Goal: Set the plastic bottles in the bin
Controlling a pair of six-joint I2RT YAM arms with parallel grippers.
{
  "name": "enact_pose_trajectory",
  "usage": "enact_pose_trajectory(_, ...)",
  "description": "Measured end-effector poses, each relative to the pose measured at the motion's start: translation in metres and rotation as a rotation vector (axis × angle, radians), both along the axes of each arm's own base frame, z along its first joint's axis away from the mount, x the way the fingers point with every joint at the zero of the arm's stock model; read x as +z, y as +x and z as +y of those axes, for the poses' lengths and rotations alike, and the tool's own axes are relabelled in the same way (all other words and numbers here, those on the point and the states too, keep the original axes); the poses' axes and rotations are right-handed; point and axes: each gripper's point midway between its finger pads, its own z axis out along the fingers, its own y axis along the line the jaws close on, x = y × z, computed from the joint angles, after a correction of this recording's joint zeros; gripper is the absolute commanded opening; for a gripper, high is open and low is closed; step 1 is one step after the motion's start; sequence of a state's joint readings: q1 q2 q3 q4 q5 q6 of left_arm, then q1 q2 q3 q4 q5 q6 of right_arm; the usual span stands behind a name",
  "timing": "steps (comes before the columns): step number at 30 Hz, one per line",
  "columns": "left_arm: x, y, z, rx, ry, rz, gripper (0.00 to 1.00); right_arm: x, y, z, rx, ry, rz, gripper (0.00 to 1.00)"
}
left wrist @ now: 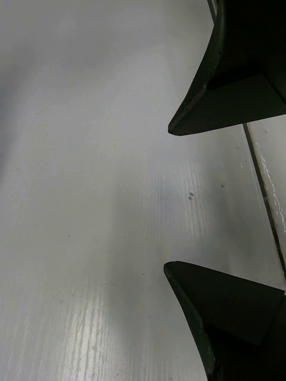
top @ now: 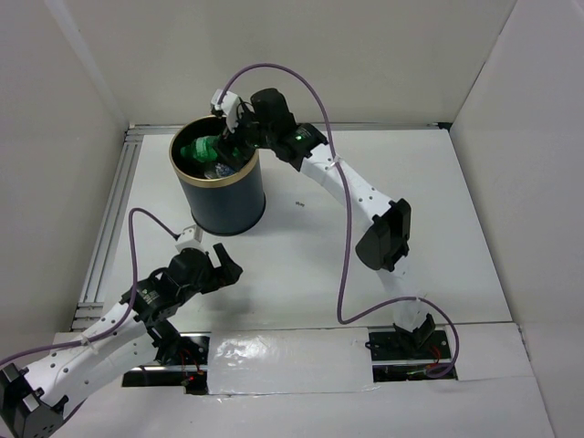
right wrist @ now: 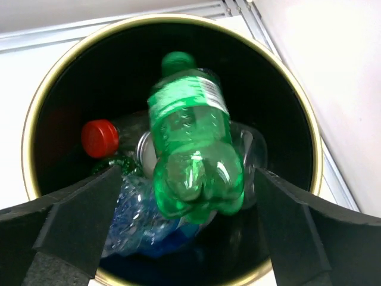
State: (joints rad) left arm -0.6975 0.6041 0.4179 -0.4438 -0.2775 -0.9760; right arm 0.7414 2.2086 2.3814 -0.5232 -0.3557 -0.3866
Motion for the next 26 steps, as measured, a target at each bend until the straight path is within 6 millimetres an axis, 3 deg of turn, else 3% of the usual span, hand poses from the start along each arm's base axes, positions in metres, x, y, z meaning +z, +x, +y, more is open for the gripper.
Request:
enact_pose_trajectory(4,0.000,0.001,0.000,0.000,0.001,0.001,1.00,0.006,-0.003,-0.007,-0.019,-0.006,-0.005,0.99)
enact_pose_trajectory(8,-0.002,0.002,-0.002,-0.006,0.008,0.005,1.00,0.029,-0.005,-0.021,-0.068,0.004,-0.041,0.99)
enact_pose_trajectory(12,0.000,0.004,-0.007,-0.040,0.011,-0.014,1.00,0.058,-0.010,-0.062,-0.190,0.009,-0.066,0.99)
enact_pose_trajectory(15,0.011,0.008,-0.018,-0.104,0.000,-0.056,1.00,0.066,-0.012,-0.124,-0.368,-0.004,-0.063,0.99)
enact_pose_trajectory(18,0.026,0.013,-0.034,-0.176,-0.015,-0.107,1.00,0.048,-0.009,-0.207,-0.590,-0.043,-0.033,0.99)
enact_pose_trajectory(21,0.036,0.017,-0.048,-0.242,-0.010,-0.141,1.00,0.005,-0.016,-0.289,-0.804,-0.116,0.035,0.99)
enact_pose_trajectory(23,0.042,0.018,-0.060,-0.290,-0.004,-0.159,1.00,-0.034,-0.030,-0.338,-0.923,-0.166,0.101,0.99)
enact_pose_trajectory(26,0.050,0.017,-0.078,-0.364,0.017,-0.194,1.00,-0.088,-0.064,-0.392,-1.046,-0.223,0.195,0.99)
